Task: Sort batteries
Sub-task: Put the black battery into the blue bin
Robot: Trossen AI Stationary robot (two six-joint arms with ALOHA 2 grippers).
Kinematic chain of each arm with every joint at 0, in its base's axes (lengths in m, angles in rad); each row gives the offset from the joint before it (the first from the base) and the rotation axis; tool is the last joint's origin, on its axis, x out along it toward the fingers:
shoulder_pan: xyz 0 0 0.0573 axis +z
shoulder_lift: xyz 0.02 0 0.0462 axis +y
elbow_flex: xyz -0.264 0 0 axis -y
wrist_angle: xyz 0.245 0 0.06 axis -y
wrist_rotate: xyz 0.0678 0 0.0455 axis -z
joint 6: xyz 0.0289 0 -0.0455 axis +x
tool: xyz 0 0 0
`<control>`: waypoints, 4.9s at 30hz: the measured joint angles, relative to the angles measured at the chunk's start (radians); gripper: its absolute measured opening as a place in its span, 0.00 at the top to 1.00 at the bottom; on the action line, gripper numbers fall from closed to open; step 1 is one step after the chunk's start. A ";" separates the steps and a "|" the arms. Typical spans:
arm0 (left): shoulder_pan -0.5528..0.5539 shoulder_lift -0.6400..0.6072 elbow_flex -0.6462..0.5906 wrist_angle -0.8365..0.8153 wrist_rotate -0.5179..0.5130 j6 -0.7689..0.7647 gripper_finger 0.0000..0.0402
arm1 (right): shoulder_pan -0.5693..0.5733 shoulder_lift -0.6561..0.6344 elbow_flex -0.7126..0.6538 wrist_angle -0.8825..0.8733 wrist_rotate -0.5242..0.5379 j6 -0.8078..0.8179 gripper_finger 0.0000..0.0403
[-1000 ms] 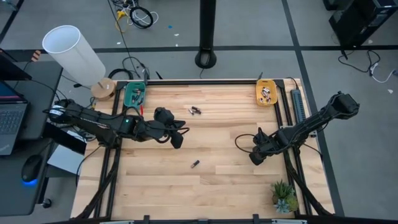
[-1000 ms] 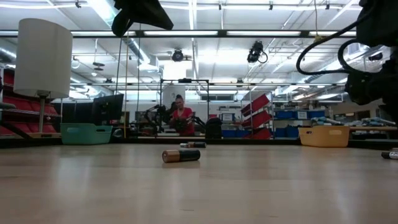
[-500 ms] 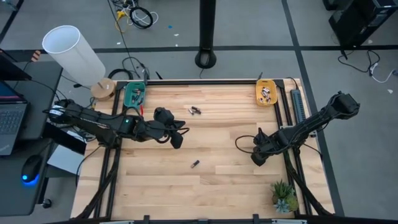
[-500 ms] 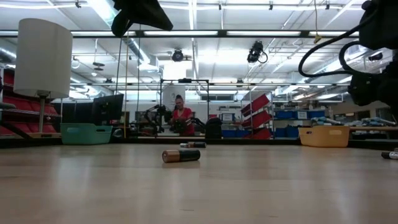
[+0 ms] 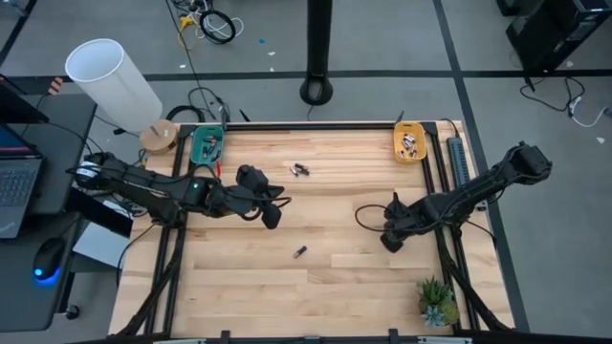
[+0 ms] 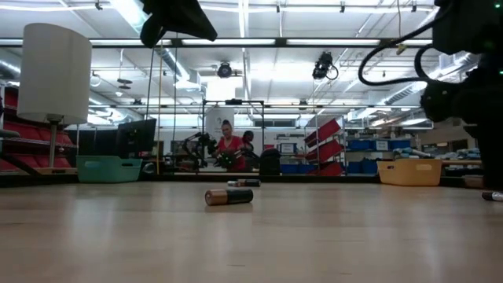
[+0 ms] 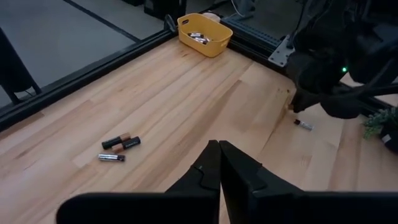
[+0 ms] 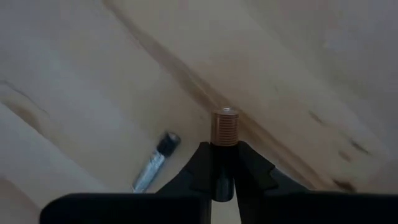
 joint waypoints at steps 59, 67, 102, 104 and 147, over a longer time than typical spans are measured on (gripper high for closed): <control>0.229 0.351 0.147 0.929 0.456 0.148 0.59 | -0.271 0.000 0.444 0.802 0.172 -0.809 0.89; 0.229 0.377 0.167 0.927 0.457 0.166 0.67 | -0.271 0.000 0.444 0.814 0.172 -0.822 0.89; 0.615 0.233 0.159 -0.389 -0.038 0.116 0.89 | -0.199 -0.004 0.444 0.520 0.237 -0.705 0.54; 0.675 0.231 0.129 -0.439 -0.101 0.138 0.89 | -0.178 -0.004 0.445 0.521 0.256 -0.679 0.56; 0.196 0.138 -0.146 -0.099 0.328 0.159 0.67 | 0.056 0.000 0.177 0.474 0.298 -0.299 0.62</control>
